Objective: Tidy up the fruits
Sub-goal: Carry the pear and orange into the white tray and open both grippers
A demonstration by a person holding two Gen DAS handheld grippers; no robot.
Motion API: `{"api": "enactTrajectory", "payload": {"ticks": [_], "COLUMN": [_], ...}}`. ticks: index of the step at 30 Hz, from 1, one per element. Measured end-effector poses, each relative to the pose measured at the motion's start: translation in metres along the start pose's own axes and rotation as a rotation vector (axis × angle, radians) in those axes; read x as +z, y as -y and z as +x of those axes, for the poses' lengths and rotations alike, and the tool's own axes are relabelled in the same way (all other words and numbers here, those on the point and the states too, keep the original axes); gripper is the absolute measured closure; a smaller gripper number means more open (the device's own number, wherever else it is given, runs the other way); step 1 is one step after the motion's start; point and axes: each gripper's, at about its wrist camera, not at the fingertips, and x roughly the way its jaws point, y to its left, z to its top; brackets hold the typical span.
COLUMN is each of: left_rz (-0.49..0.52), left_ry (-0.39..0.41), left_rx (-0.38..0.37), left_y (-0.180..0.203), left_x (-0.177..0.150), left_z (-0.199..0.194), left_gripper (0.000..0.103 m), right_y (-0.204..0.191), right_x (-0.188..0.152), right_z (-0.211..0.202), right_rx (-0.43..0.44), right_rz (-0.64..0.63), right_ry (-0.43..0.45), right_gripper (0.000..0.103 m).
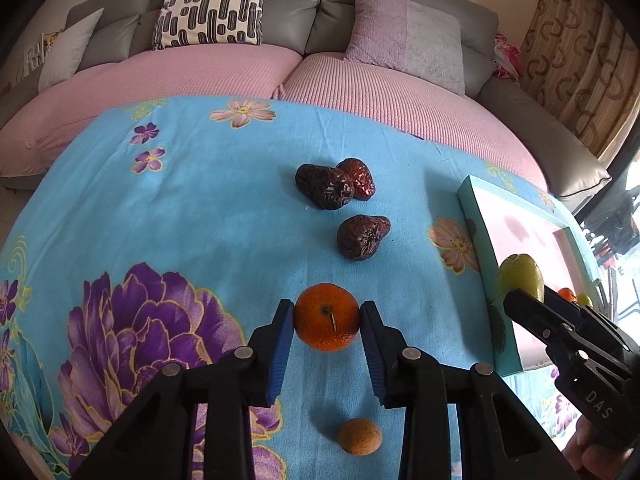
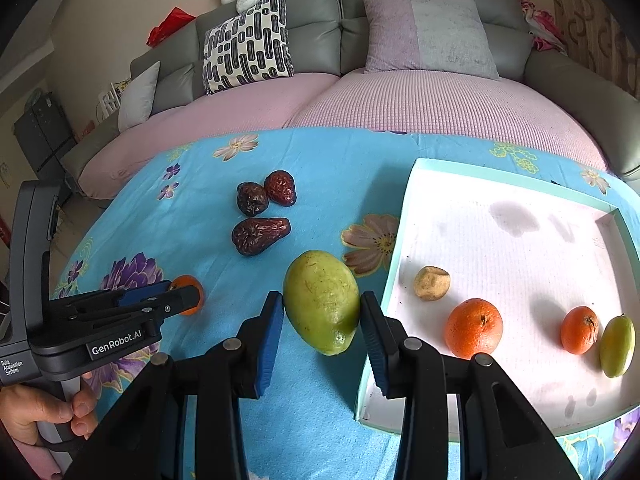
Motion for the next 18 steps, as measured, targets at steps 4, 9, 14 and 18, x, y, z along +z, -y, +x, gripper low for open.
{"api": "enactTrajectory", "payload": {"ticks": [4, 9, 14, 18], "left_rz": [0.027, 0.077, 0.149, 0.219], "left_ry": [0.054, 0.071, 0.08, 0.079], "left_rx": [-0.027, -0.082, -0.128, -0.169], "left_y": [0.014, 0.039, 0.071, 0.101], "left_x": [0.005, 0.007, 0.006, 0.003], "left_z": [-0.019, -0.026, -0.03, -0.03], "left_gripper": [0.067, 0.067, 0.067, 0.067], "right_y": [0.004, 0.02, 0.054, 0.085], "right_x": [0.002, 0.005, 0.004, -0.001], "right_z": [-0.008, -0.024, -0.043, -0.058], "right_rx": [-0.009, -0.043, -0.123, -0.191], "right_rz": [0.011, 0.052, 0.124, 0.192], "right_ry": [0.026, 0.072, 0.107, 0.124], "right_gripper": [0.062, 0.062, 0.062, 0.062]}}
